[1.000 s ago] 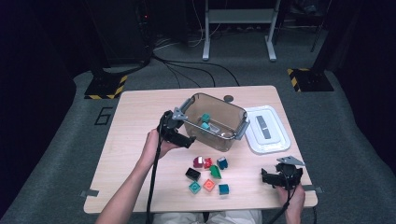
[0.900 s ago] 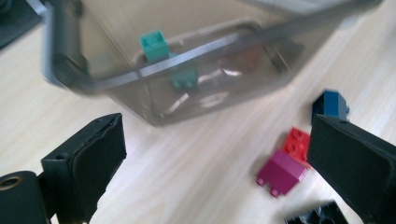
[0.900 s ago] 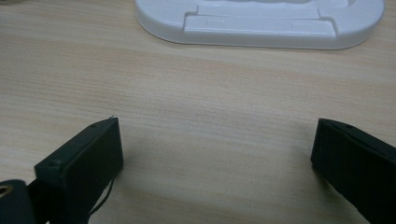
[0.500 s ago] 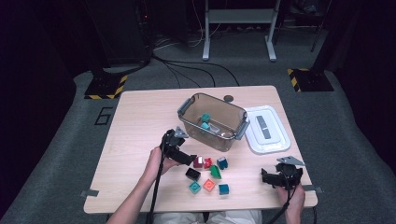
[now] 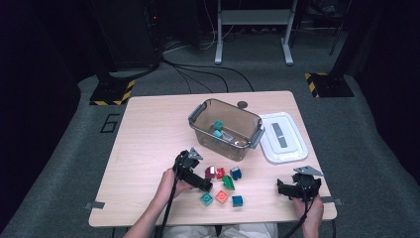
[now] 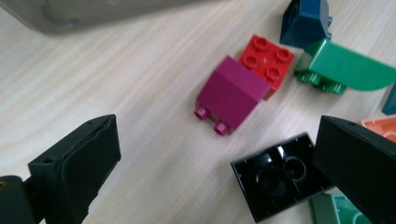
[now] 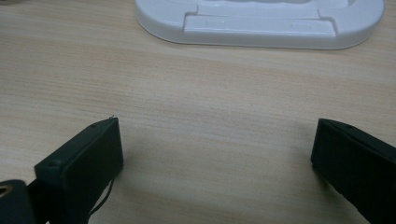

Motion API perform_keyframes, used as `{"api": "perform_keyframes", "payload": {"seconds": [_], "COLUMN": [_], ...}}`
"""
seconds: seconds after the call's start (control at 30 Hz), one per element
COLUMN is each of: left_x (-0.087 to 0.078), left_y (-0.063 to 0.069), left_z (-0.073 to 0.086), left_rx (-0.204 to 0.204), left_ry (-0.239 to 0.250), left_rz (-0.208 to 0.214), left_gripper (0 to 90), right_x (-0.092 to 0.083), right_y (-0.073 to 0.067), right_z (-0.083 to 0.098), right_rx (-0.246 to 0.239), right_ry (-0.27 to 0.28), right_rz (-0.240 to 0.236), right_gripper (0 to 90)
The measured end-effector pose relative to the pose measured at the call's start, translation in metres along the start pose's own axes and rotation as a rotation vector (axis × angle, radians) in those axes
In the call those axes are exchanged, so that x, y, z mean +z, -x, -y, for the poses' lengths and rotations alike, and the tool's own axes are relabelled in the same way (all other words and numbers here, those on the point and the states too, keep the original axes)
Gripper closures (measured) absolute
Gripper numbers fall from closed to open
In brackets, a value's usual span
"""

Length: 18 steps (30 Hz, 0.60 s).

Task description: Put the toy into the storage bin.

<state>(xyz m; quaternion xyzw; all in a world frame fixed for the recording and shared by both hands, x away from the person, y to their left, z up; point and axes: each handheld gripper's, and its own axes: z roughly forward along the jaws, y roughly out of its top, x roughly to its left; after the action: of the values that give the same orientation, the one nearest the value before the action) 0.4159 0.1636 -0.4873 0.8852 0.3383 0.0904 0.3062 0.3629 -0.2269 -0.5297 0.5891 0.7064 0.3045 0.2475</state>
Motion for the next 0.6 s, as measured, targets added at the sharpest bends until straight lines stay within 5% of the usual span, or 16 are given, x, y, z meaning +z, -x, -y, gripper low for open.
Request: {"api": "perform_keyframes", "payload": {"seconds": [0.6], "left_x": [0.009], "left_y": [0.013], "left_z": [0.009], "left_rx": [-0.006], "left_ry": [-0.033], "left_rz": [-0.013], "left_gripper": [0.8], "right_x": [0.000], "right_y": [0.000], "right_z": [0.000], "right_rx": [-0.001], "right_ry": [0.000], "right_rz": [0.001], "right_gripper": [1.5]}}
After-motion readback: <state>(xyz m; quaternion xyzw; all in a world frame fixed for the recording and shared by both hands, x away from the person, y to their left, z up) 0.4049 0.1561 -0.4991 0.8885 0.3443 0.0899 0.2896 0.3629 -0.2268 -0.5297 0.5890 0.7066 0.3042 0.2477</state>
